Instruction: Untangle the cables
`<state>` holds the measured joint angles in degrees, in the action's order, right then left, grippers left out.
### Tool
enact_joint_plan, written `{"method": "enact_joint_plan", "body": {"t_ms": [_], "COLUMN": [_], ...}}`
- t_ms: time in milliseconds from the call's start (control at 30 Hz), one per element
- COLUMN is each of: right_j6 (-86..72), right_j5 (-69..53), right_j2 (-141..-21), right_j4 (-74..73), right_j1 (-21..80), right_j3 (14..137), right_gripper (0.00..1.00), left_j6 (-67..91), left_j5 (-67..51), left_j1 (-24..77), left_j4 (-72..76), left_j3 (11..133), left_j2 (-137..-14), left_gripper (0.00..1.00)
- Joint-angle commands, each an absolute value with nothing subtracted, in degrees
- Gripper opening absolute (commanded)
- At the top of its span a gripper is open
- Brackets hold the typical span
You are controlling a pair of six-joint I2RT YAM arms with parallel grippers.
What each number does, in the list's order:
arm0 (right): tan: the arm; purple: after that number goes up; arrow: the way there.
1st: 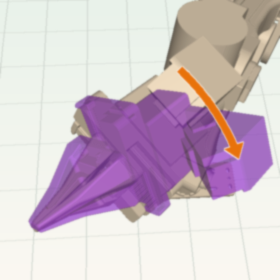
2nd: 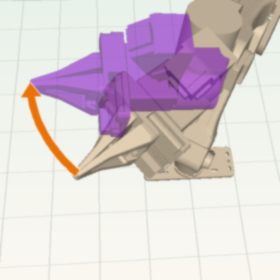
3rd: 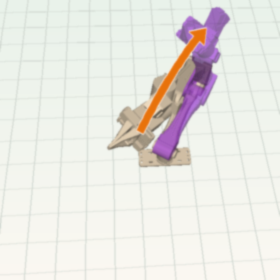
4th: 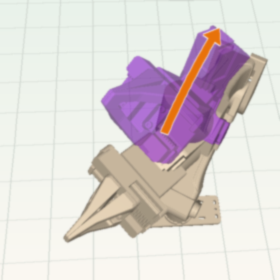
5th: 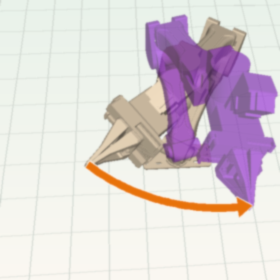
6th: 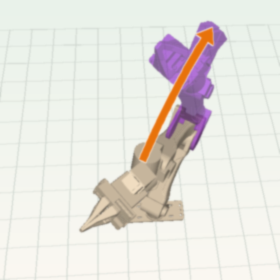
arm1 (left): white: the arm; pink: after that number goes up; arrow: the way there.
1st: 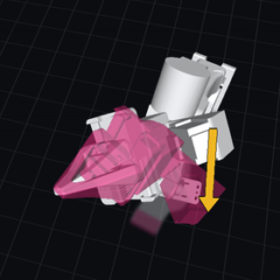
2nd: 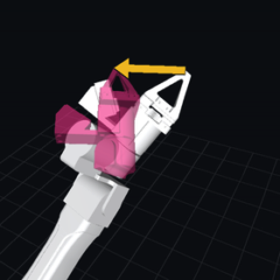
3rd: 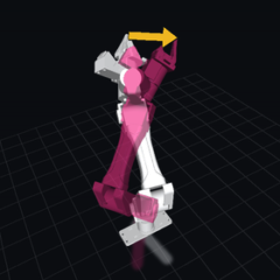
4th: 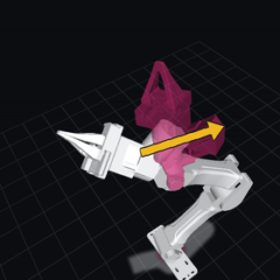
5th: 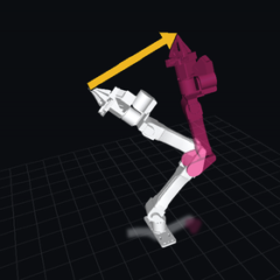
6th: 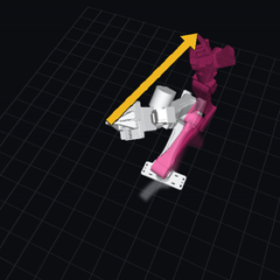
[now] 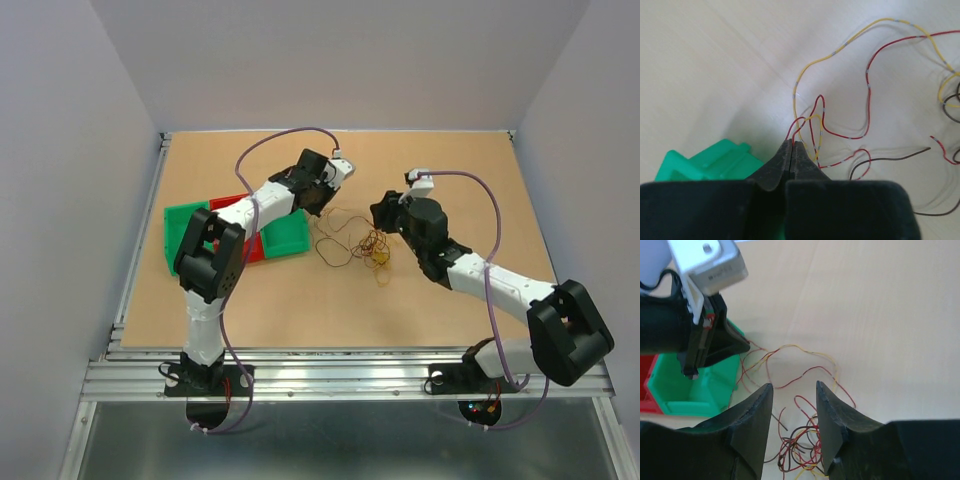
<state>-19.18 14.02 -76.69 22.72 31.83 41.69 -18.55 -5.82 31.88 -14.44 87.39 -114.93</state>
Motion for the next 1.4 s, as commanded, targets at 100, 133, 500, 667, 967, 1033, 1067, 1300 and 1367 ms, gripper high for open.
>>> {"method": "enact_joint_plan", "body": {"t_ms": [100, 133, 500, 667, 967, 1033, 1067, 1300, 1367], "right_j6": [-15.82, -15.47, -15.82, -14.94, -16.61, -18.01, -18.37, -19.6, -19.86], "right_j5": [0.37, 0.35, -14.85, -16.17, -21.79, -23.64, -24.34, -27.25, -27.25], "right_j2": [-75.84, -76.72, -85.6, -89.2, -95.97, -96.41, -96.68, -99.05, -100.37], "right_j4": [36.64, 38.3, 55.81, 57.91, 62.66, 64.42, 65.03, 66.36, 66.36], "right_j1": [31.47, 31.46, 31.55, 31.46, 31.55, 31.64, 31.55, 34.36, 34.98], "right_j3": [37.88, 37.88, 37.0, 38.58, 41.83, 42.19, 42.27, 45.35, 46.31], "right_gripper": [0.47, 0.48, 0.74, 0.75, 0.47, 0.26, 0.22, 0.35, 0.14], "left_j6": [-16.61, -16.44, -15.38, -14.94, -14.68, -14.76, -14.59, -13.98, -13.71], "left_j5": [-7.21, -7.47, -14.68, -13.97, -11.95, -9.85, -9.06, -6.42, -8.69], "left_j1": [32.78, 32.78, 32.78, 32.7, 32.78, 32.7, 32.7, 30.59, 28.66], "left_j4": [-14.5, -15.02, -10.73, -9.23, -9.84, -10.02, -10.11, -9.76, -9.49], "left_j3": [91.41, 91.75, 82.36, 78.67, 76.99, 76.47, 76.29, 72.95, 71.81], "left_j2": [-101.44, -99.34, -80.44, -74.89, -70.14, -69.79, -69.7, -69.61, -69.7], "left_gripper": [0.0, 0.0, 0.0, 0.0, 0.0, 0.0, 0.0, 0.0, 0.0]}}
